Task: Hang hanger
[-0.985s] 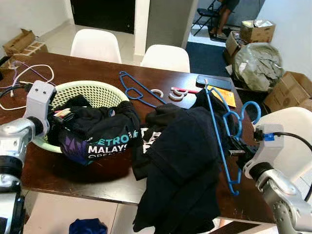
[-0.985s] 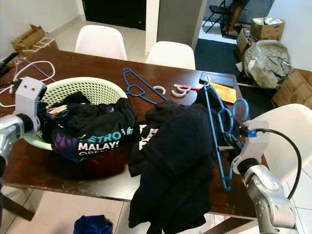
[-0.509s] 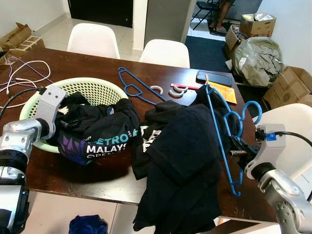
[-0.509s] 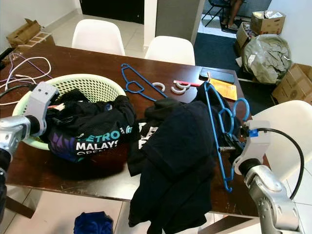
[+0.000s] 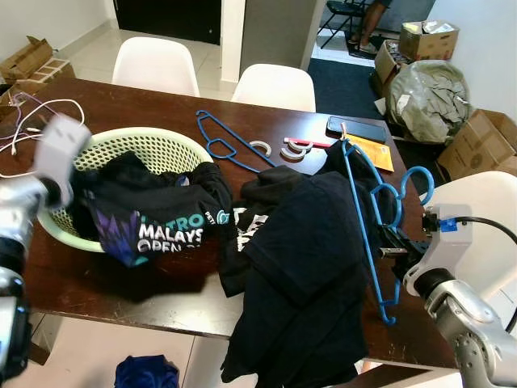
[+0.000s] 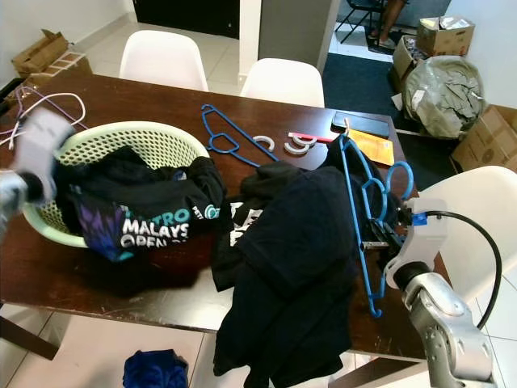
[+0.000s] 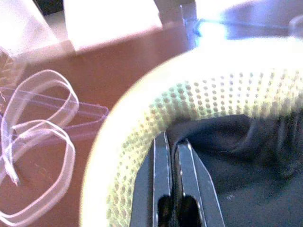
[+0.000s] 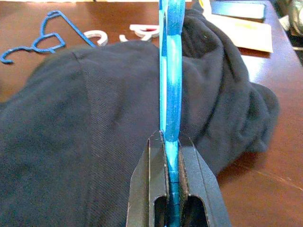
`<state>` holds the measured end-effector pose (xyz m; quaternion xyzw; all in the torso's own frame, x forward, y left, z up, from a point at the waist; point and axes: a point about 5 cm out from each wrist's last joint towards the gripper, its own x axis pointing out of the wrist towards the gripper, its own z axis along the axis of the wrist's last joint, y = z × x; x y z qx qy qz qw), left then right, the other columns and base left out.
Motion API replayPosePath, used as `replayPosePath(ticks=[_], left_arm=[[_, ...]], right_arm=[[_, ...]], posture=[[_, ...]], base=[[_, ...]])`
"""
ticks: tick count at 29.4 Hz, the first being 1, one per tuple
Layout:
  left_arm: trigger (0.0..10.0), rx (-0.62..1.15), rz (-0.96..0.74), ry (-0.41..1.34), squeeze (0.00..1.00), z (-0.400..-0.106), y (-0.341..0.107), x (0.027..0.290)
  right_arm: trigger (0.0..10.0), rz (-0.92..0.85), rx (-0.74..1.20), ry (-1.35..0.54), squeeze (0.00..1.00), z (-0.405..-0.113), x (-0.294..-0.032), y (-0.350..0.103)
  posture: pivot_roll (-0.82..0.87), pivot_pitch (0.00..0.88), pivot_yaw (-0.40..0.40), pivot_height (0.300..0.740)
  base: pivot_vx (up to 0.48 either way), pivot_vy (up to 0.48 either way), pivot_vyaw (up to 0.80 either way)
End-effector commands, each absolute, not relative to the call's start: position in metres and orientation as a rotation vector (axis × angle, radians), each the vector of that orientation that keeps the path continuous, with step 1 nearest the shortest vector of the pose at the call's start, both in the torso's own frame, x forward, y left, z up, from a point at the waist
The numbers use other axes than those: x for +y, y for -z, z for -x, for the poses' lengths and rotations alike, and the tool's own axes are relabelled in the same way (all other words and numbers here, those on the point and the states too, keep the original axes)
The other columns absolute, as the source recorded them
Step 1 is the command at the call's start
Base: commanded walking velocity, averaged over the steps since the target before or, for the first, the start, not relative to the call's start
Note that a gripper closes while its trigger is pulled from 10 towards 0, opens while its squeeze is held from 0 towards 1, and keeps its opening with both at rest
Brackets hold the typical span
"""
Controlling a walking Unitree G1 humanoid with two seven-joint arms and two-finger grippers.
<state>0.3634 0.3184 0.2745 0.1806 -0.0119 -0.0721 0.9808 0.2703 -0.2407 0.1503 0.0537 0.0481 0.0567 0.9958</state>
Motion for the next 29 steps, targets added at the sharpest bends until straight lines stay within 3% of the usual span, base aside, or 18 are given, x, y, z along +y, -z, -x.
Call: replayPosePath(ticks=[1, 4, 6, 7, 8, 10, 11, 13, 14, 17, 18, 21, 23, 25, 27, 28, 29], left_arm=[[0.0, -0.199, -0.325, 0.136, 0.0, -0.354, -0.318, 0.322], [0.0, -0.334, -0.29, 0.157, 0.0, -0.344, -0.352, 0.319], [0.0, -0.547, -0.239, 0.256, 0.0, -0.312, -0.404, 0.303], [0.0, -0.547, -0.239, 0.256, 0.0, -0.312, -0.404, 0.303], [0.0, -0.609, -0.238, 0.331, 0.0, -0.292, -0.418, 0.288], [0.0, -0.609, -0.238, 0.331, 0.0, -0.292, -0.418, 0.288], [0.0, -0.636, -0.235, 0.402, 0.0, -0.273, -0.42, 0.275], [0.0, -0.636, -0.235, 0.402, 0.0, -0.273, -0.42, 0.275], [0.0, -0.621, -0.245, 0.463, 0.0, -0.256, -0.414, 0.266], [0.0, -0.547, -0.247, 0.473, 0.0, -0.241, -0.396, 0.271], [0.0, -0.398, -0.247, 0.399, 0.0, -0.219, -0.364, 0.29], [0.0, -0.359, -0.239, 0.36, 0.0, -0.213, -0.355, 0.297], [0.0, -0.253, -0.226, 0.118, 0.0, -0.195, -0.333, 0.328], [0.0, -0.253, -0.226, 0.118, 0.0, -0.195, -0.333, 0.328], [0.0, -0.123, -0.231, -0.299, 0.0, -0.164, -0.314, 0.383], [0.0, -0.123, -0.231, -0.299, 0.0, -0.164, -0.314, 0.383], [0.0, -0.076, -0.236, -0.452, 0.0, -0.15, -0.309, 0.402]], right_arm=[[10.0, -0.123, 0.102, -0.107, 0.0, -0.271, -0.24, -0.148], [10.0, -0.133, 0.098, -0.108, 0.0, -0.273, -0.238, -0.147], [10.0, -0.158, 0.091, -0.11, 0.0, -0.277, -0.234, -0.146], [10.0, -0.158, 0.091, -0.11, 0.0, -0.277, -0.234, -0.146], [10.0, -0.171, 0.087, -0.113, 0.0, -0.278, -0.231, -0.145], [10.0, -0.171, 0.087, -0.113, 0.0, -0.278, -0.231, -0.145], [10.0, -0.184, 0.084, -0.115, 0.0, -0.28, -0.229, -0.144], [10.0, -0.184, 0.084, -0.115, 0.0, -0.28, -0.229, -0.144], [10.0, -0.197, 0.082, -0.118, 0.0, -0.282, -0.226, -0.143], [10.0, -0.212, 0.082, -0.124, 0.0, -0.284, -0.224, -0.142], [10.0, -0.232, 0.084, -0.136, 0.0, -0.287, -0.222, -0.141], [10.0, -0.236, 0.085, -0.14, 0.0, -0.288, -0.222, -0.141], [10.0, -0.244, 0.085, -0.147, 0.0, -0.29, -0.222, -0.141], [10.0, -0.244, 0.085, -0.147, 0.0, -0.29, -0.222, -0.141], [10.0, -0.25, 0.09, -0.16, 0.0, -0.292, -0.22, -0.14], [10.0, -0.25, 0.09, -0.16, 0.0, -0.292, -0.22, -0.14], [10.0, -0.252, 0.092, -0.165, 0.0, -0.293, -0.22, -0.14]], posture=[[-0.03, 0.114, -0.07, 0.74], [-0.02, 0.106, -0.064, 0.74], [0.01, 0.093, -0.059, 0.74], [0.01, 0.093, -0.059, 0.74], [0.02, 0.088, -0.055, 0.74], [0.02, 0.088, -0.055, 0.74], [0.04, 0.082, -0.054, 0.74], [0.04, 0.082, -0.054, 0.74], [0.05, 0.08, -0.053, 0.74], [0.08, 0.076, -0.06, 0.74], [0.1, 0.071, -0.062, 0.74], [0.1, 0.071, -0.062, 0.74], [0.12, 0.071, -0.072, 0.74], [0.12, 0.071, -0.072, 0.74], [0.13, 0.077, -0.082, 0.74], [0.13, 0.077, -0.082, 0.74], [0.13, 0.077, -0.082, 0.74]], base=[[0.0, 0.0, 0.0], [0.0, 0.0, 0.0], [0.0, 0.0, 0.0], [0.0, 0.0, 0.0], [0.0, 0.0, 0.0], [0.0, 0.0, 0.0], [0.0, 0.0, 0.0], [0.0, 0.0, 0.0], [0.0, 0.0, 0.0], [0.0, 0.0, 0.0], [0.0, 0.0, 0.0], [0.0, 0.0, 0.0], [0.0, 0.0, 0.0], [0.0, 0.0, 0.0], [0.0, 0.0, 0.0], [0.0, 0.0, 0.0], [0.0, 0.0, 0.0]])
